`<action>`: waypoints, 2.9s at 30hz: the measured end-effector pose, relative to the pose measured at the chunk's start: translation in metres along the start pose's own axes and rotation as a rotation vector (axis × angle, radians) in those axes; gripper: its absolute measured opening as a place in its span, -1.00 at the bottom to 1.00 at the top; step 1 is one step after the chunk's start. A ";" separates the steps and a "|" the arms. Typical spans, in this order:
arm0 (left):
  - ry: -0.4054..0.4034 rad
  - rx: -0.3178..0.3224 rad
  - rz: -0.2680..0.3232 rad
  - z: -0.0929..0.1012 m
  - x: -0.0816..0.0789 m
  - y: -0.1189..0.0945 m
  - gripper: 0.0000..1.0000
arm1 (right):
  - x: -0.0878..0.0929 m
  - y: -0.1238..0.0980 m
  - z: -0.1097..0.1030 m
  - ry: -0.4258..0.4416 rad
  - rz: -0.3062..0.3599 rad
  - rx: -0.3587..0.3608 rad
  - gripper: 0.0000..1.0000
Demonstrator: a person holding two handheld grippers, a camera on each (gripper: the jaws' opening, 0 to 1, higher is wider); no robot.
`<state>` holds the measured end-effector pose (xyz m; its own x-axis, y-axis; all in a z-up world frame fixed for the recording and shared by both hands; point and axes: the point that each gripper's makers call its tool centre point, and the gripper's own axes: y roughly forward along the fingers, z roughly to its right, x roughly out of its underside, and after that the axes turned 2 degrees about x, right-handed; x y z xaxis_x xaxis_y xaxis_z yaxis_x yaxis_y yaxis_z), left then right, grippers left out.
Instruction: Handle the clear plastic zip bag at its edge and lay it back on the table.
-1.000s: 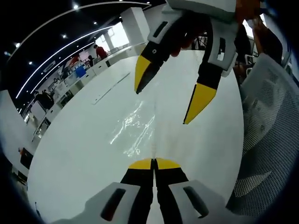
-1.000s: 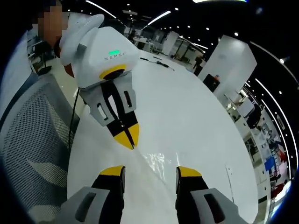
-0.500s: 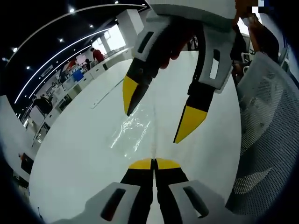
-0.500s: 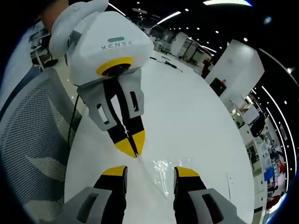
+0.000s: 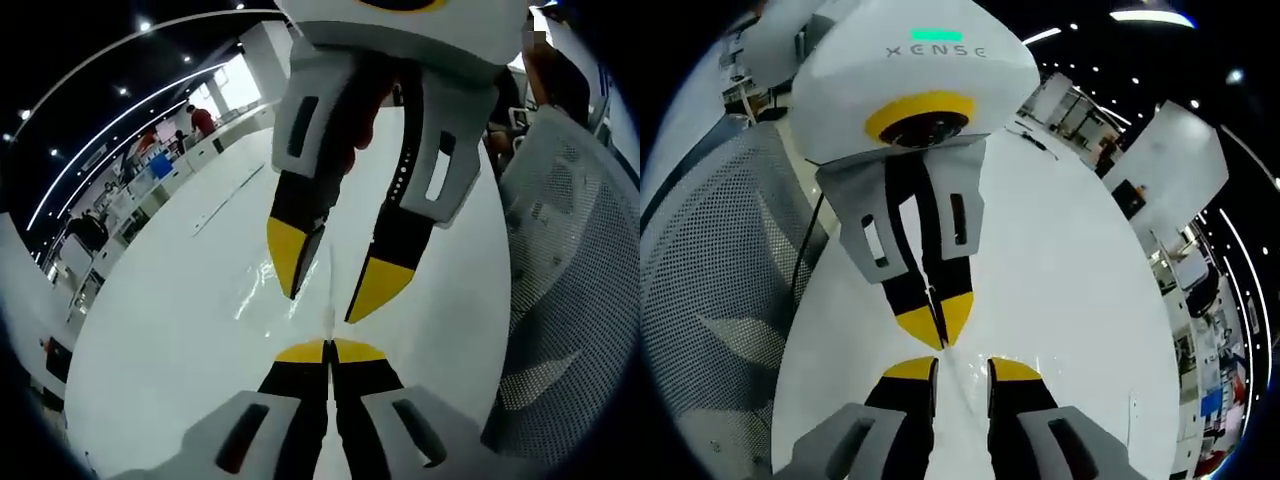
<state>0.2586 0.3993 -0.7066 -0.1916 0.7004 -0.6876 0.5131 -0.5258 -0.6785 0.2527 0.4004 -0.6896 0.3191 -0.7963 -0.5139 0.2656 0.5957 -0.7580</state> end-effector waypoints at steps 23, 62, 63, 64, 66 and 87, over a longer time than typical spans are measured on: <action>0.030 0.013 -0.003 0.005 -0.003 -0.005 -1.00 | 0.002 0.012 -0.013 -0.118 -0.039 -0.046 -1.00; 0.011 0.030 -0.017 0.011 0.002 -0.004 -1.00 | 0.004 0.012 -0.021 -0.126 -0.052 -0.028 -1.00; 0.016 0.030 -0.019 0.011 0.002 -0.004 -1.00 | 0.004 0.012 -0.021 -0.126 -0.053 -0.029 -1.00; 0.015 0.031 -0.019 0.011 0.003 -0.004 -1.00 | 0.003 0.013 -0.021 -0.125 -0.052 -0.029 -1.00; 0.012 0.032 -0.020 0.011 0.003 -0.003 -1.00 | 0.003 0.013 -0.022 -0.124 -0.053 -0.032 -1.00; 0.014 0.036 -0.046 0.014 0.012 -0.007 -1.00 | 0.014 0.007 -0.026 -0.110 -0.078 -0.019 -1.00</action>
<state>0.2407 0.4045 -0.7141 -0.2025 0.7303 -0.6524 0.4733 -0.5103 -0.7181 0.2348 0.3905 -0.7125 0.3959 -0.8231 -0.4071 0.2767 0.5296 -0.8018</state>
